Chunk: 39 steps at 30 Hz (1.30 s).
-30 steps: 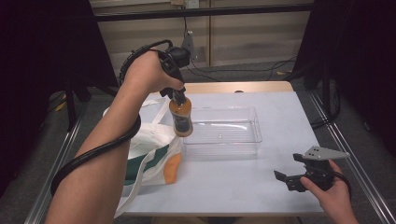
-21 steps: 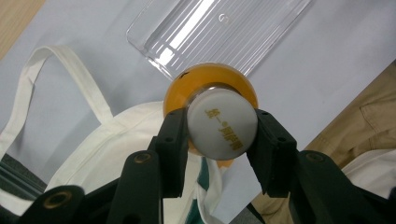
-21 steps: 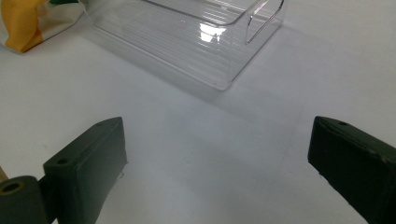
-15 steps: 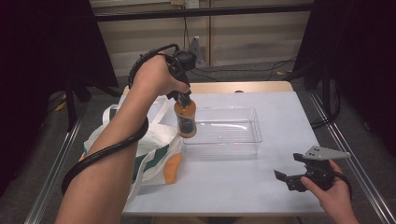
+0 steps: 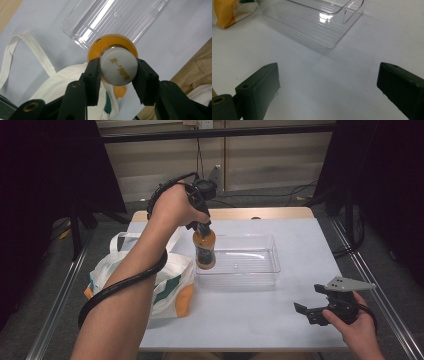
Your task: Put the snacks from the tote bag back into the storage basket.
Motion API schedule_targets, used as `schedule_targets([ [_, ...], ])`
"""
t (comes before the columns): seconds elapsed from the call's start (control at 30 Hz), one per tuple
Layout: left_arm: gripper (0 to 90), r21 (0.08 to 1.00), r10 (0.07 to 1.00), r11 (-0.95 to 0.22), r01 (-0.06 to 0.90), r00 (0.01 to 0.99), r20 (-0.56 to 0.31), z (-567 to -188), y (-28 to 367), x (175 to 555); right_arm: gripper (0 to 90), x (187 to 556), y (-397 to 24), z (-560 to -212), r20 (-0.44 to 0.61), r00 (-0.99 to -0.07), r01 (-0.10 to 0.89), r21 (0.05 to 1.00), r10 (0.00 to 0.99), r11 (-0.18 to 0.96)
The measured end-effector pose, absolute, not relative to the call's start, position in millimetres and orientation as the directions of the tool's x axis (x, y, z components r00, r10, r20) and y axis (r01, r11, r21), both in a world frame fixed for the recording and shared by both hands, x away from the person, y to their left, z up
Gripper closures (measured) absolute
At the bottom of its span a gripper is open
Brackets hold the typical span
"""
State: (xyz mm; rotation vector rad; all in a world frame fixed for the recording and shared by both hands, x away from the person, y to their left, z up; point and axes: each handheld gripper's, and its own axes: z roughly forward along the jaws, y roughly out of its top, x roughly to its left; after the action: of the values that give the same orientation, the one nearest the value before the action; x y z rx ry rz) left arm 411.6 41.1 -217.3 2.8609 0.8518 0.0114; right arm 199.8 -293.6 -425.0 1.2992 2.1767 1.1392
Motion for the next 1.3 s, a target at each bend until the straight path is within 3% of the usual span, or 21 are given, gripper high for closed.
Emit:
schedule_targets([
  [1.3,59.3,0.138,0.513,-0.847,0.514,0.857,-0.043,-254.6,28.2,415.0,4.2,199.2,-293.4,-424.4,0.093,-0.517,0.559,0.789,0.851,0.254],
])
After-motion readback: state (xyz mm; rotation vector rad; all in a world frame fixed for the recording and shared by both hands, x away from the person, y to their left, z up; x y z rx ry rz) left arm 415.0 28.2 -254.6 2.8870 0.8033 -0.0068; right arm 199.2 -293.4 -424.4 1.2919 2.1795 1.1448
